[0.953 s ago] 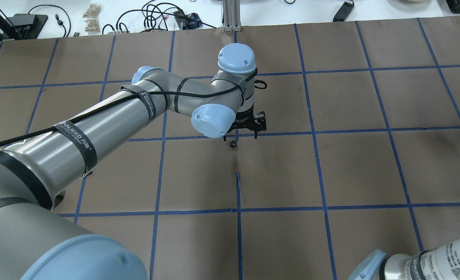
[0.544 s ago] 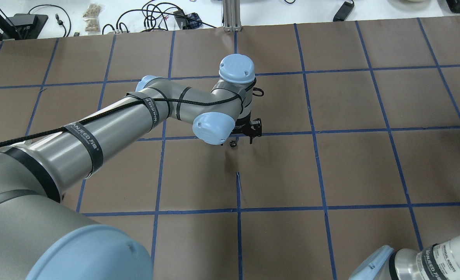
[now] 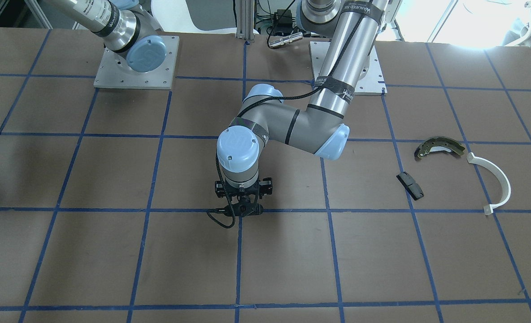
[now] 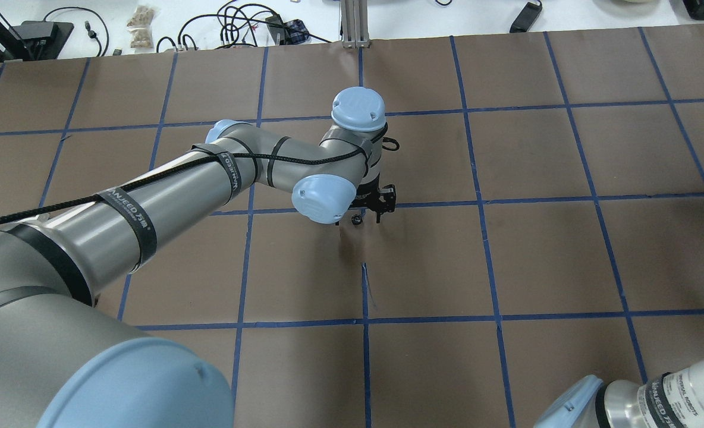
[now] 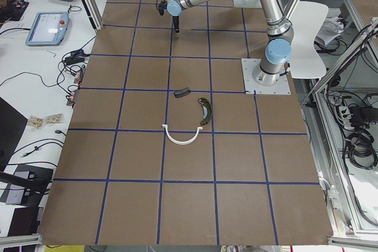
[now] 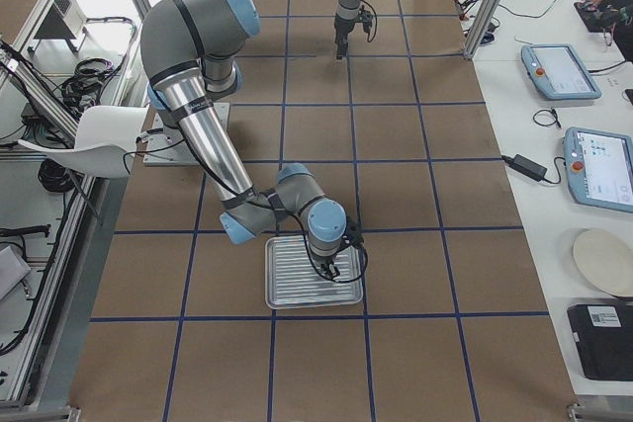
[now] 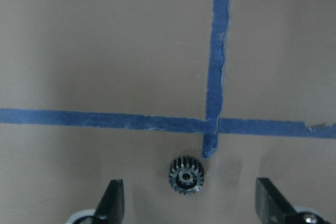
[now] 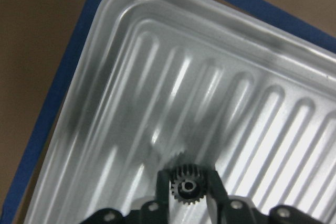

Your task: Place bearing gear from tray to pile

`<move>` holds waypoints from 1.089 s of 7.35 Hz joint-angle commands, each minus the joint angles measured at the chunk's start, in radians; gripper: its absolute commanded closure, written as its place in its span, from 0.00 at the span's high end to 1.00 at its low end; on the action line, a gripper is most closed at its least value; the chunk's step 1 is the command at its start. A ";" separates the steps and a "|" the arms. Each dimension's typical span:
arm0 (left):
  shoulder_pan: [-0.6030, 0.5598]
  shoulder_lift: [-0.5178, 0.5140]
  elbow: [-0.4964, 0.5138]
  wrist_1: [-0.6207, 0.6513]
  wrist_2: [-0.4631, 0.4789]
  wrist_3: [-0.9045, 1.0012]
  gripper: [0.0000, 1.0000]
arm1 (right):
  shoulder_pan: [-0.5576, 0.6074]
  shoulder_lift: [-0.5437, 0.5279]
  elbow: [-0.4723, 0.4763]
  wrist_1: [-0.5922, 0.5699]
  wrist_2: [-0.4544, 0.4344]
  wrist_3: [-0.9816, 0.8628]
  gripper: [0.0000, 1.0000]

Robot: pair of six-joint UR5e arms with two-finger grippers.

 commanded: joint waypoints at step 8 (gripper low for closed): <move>0.291 0.196 -0.055 -0.135 0.079 0.309 0.00 | 0.454 -0.448 0.182 0.337 -0.052 0.717 0.08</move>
